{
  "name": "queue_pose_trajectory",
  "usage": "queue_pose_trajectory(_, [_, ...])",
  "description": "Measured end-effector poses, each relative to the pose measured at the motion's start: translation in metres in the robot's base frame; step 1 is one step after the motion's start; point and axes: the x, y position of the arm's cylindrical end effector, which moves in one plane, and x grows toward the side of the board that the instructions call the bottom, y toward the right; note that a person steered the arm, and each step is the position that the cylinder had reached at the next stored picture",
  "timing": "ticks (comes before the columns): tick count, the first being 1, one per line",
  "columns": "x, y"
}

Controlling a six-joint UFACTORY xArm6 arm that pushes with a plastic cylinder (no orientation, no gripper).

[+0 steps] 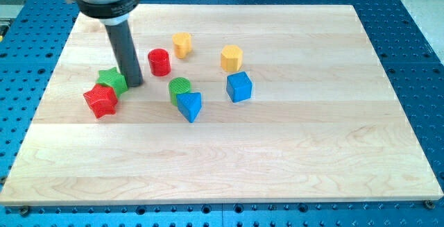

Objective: Adjust the green star

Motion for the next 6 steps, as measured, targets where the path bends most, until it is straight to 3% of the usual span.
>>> queue_pose_trajectory(3, [0.026,0.036])
queue_pose_trajectory(6, [0.028,-0.013])
